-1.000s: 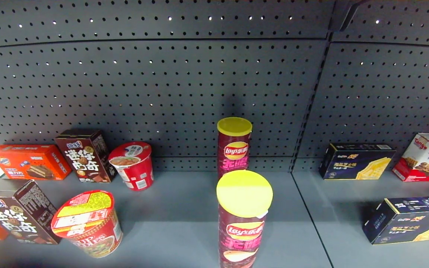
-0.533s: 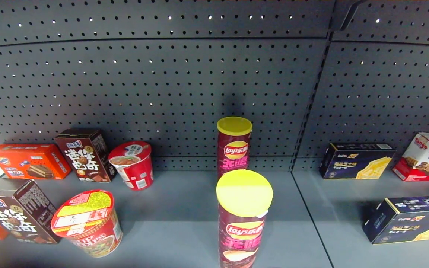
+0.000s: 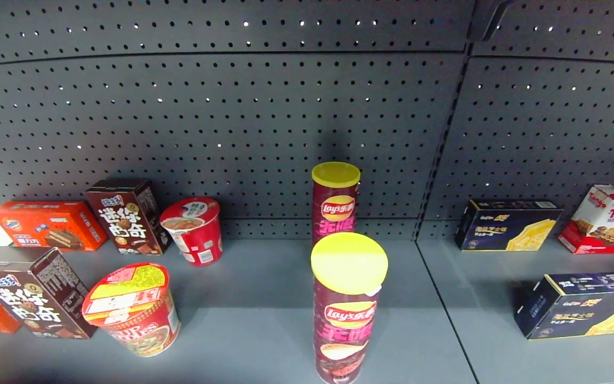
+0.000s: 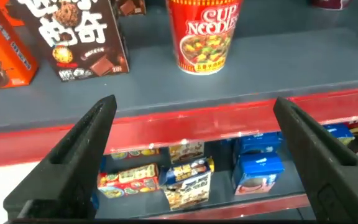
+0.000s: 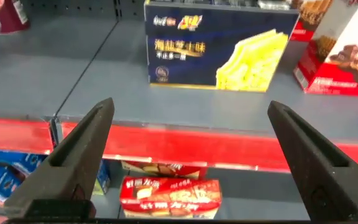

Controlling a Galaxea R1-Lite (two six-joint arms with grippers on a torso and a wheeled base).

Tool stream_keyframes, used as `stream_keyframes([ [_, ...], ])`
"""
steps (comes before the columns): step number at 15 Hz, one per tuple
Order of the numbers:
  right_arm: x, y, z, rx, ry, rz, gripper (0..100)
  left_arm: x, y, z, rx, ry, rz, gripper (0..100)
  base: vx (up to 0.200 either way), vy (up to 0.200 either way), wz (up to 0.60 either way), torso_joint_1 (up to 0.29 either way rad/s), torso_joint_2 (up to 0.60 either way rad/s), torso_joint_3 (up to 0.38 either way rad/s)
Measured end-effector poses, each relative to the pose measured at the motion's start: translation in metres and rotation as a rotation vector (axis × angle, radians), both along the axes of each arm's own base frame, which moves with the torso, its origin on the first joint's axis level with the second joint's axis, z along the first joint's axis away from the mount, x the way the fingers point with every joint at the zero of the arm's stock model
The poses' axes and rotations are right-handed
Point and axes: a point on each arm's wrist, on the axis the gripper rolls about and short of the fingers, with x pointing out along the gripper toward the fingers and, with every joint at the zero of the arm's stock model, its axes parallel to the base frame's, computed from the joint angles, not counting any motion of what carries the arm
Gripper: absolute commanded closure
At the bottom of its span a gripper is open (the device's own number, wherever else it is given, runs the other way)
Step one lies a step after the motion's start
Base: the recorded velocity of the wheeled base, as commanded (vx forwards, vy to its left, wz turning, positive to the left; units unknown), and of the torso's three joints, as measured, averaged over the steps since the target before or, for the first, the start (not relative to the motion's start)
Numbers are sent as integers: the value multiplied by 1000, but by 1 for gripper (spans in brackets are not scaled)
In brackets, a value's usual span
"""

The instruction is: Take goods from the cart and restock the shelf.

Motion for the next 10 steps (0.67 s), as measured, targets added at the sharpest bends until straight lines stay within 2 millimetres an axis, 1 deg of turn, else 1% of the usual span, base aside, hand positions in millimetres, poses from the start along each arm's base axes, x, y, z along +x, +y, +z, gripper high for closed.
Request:
stream_keyframes([
  [6, 0, 0, 0, -1, 0, 3, 0, 0, 0, 0, 3, 0, 4, 0, 0, 0, 0, 0, 0, 0],
  [10, 0, 1, 0, -2, 0, 43, 0, 0, 0, 0, 1, 1, -6, 0, 0, 0, 0, 0, 0, 0],
])
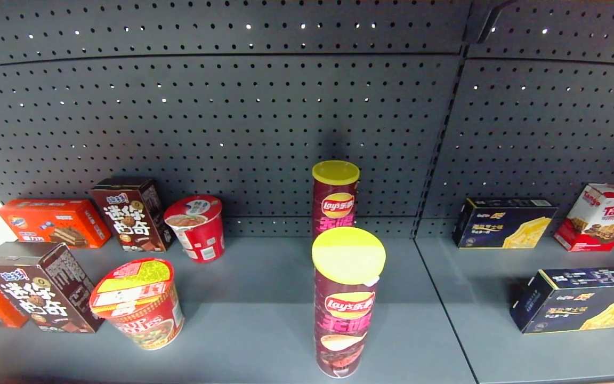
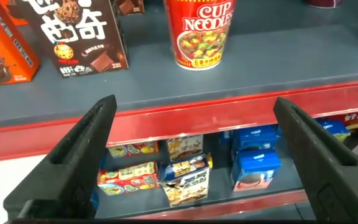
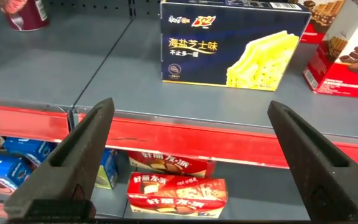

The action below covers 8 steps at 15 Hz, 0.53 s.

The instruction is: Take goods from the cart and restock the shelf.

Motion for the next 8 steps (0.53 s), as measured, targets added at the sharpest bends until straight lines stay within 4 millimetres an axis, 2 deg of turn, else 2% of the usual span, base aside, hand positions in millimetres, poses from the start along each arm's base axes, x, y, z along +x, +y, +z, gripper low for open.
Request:
stream_keyframes([
  [8, 0, 0, 0, 9, 1, -4, 0, 0, 0, 0, -22, 3, 16, 0, 0, 0, 0, 0, 0, 0],
])
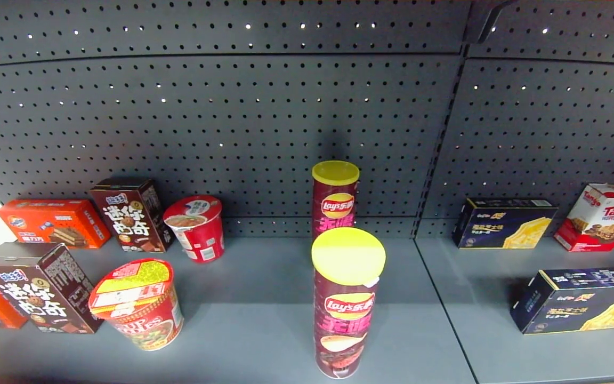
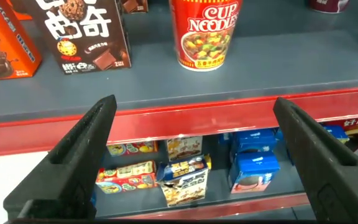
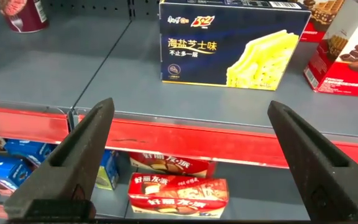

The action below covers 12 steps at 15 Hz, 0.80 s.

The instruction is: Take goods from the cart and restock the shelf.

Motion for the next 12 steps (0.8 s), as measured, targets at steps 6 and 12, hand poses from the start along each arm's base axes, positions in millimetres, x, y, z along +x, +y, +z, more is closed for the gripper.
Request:
stream_keyframes([
  [6, 0, 0, 0, 123, 7, -7, 0, 0, 0, 0, 0, 0, -1, 0, 0, 0, 0, 0, 0, 0],
  [12, 0, 0, 0, 105, 7, 4, 0, 0, 0, 0, -3, 1, 0, 0, 0, 0, 0, 0, 0, 0],
])
